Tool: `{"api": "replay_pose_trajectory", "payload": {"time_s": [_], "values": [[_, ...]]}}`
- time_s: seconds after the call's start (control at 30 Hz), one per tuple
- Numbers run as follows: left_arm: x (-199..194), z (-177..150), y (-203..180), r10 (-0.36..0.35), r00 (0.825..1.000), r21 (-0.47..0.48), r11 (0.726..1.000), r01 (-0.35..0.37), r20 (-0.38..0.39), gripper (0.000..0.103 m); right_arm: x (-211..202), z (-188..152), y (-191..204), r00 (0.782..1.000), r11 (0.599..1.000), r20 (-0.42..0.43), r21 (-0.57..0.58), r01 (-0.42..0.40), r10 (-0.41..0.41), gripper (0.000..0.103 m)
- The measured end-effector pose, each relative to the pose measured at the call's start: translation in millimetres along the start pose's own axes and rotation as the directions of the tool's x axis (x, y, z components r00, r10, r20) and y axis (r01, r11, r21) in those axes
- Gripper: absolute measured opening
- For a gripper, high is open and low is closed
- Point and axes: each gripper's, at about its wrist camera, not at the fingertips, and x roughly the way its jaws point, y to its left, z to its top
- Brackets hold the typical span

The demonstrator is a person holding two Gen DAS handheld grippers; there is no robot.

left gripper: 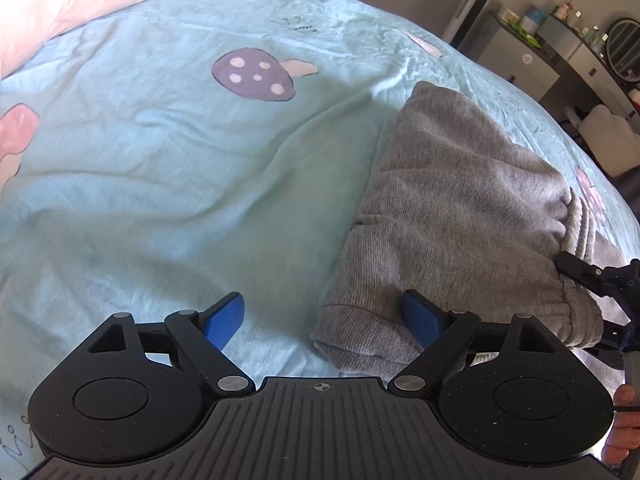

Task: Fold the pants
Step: 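Lift the cuff with the right gripper and fold it over the pants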

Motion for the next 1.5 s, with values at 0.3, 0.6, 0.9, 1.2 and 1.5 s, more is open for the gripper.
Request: {"api": "replay_pose_trajectory", "payload": {"time_s": [0.3, 0.6, 0.9, 1.2, 1.5], "values": [[-7, -4, 2, -0.009, 1.0, -0.036, 0.999, 0.008, -0.009, 0.09, 13, 2, 5, 0.999, 0.999, -0.042, 0.008, -0.033, 0.034, 0.075], [-29, -19, -13, 0.014, 1.0, 0.019, 1.0, -0.014, 0.024, 0.09, -12, -11, 58, 0.997, 0.991, 0.075, -0.129, 0.046, -0.037, 0.035], [-39, -42, -55, -0.03, 1.0, 0.153, 0.988, 0.029, 0.008, 0.09, -69, -1, 98, 0.986, 0.983, 0.164, -0.182, -0.005, 0.036, 0.034], [-21, -45, -91, 0.086, 0.996, 0.249, 0.965, -0.082, -0.007, 0.079, -125, 3, 89, 0.961, 0.989, 0.268, -0.146, -0.033, 0.071, 0.034], [-12, -40, -66, -0.048, 0.994, 0.126, 0.99, 0.06, -0.099, 0.032, -168, 9, 42, 0.927, 0.984, 0.366, -0.114, 0.135, -0.084, 0.035]]}}
